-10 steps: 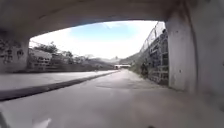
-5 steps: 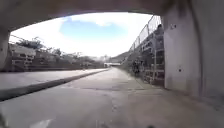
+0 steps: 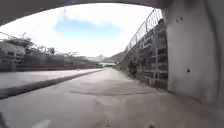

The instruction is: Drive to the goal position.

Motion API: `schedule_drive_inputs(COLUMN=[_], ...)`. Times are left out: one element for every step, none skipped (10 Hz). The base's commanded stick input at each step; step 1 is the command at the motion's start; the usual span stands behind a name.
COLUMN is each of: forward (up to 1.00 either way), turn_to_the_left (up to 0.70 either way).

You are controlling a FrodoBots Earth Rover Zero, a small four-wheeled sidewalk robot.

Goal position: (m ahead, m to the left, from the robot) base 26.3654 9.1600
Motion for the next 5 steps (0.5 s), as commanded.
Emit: schedule_drive_inputs(forward=[1.00, 1.00, 1.00, 1.00, 1.00], turn_to_the_left=[0.00, 0.00, 0.00, 0.00, 0.00])
